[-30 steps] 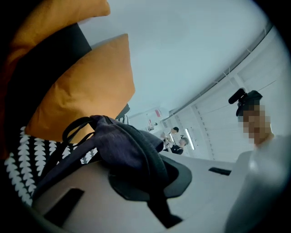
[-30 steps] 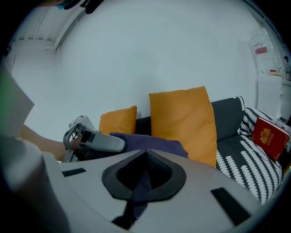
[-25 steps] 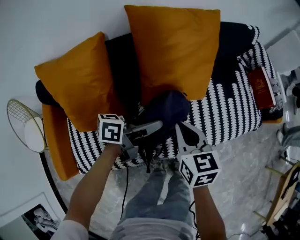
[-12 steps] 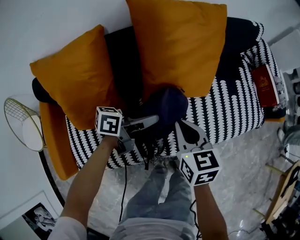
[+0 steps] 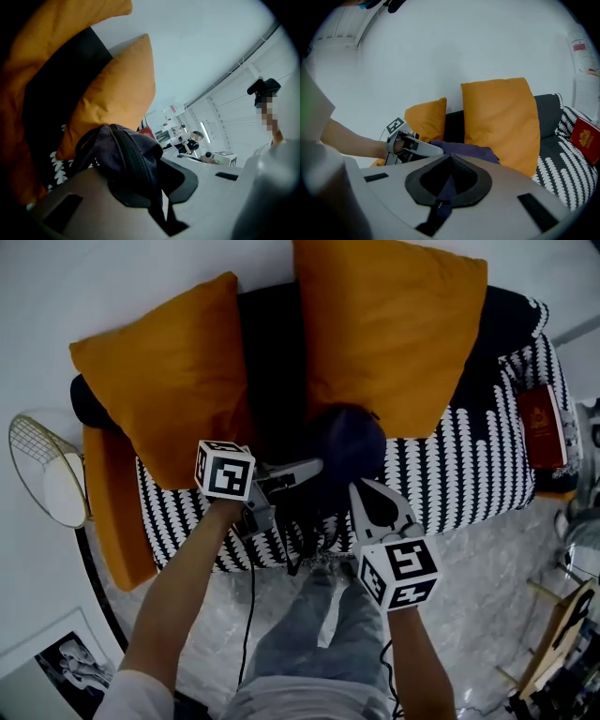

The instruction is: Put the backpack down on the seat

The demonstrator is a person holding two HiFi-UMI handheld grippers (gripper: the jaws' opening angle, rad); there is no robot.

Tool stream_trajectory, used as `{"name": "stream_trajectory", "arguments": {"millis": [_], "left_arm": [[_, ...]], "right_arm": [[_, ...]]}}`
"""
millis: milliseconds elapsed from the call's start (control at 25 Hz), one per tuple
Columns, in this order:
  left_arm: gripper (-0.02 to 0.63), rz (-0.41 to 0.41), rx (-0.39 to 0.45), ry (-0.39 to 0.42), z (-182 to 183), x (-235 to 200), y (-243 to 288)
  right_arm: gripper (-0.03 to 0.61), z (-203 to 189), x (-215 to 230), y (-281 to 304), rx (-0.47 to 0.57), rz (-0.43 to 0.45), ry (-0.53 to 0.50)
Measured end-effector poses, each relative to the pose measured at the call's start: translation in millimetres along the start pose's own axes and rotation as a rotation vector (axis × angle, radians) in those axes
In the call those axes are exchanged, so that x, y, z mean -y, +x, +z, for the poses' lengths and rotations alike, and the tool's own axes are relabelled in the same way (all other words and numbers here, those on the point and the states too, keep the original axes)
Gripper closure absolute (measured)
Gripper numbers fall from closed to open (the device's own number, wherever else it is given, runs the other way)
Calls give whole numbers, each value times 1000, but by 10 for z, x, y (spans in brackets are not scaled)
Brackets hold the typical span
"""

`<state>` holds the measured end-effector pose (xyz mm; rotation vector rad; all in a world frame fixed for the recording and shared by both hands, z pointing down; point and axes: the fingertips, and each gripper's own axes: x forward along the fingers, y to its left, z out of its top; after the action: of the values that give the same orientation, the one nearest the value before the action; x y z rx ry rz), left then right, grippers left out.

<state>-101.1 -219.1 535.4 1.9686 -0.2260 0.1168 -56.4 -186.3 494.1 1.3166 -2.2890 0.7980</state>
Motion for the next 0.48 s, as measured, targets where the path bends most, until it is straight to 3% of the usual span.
{"name": "stream_trajectory", "arguments": {"millis": [480], "left_arm": [[523, 195, -11, 46, 6, -418, -244]], "right_arm": [[577, 21, -248, 238, -38, 41, -32]]}}
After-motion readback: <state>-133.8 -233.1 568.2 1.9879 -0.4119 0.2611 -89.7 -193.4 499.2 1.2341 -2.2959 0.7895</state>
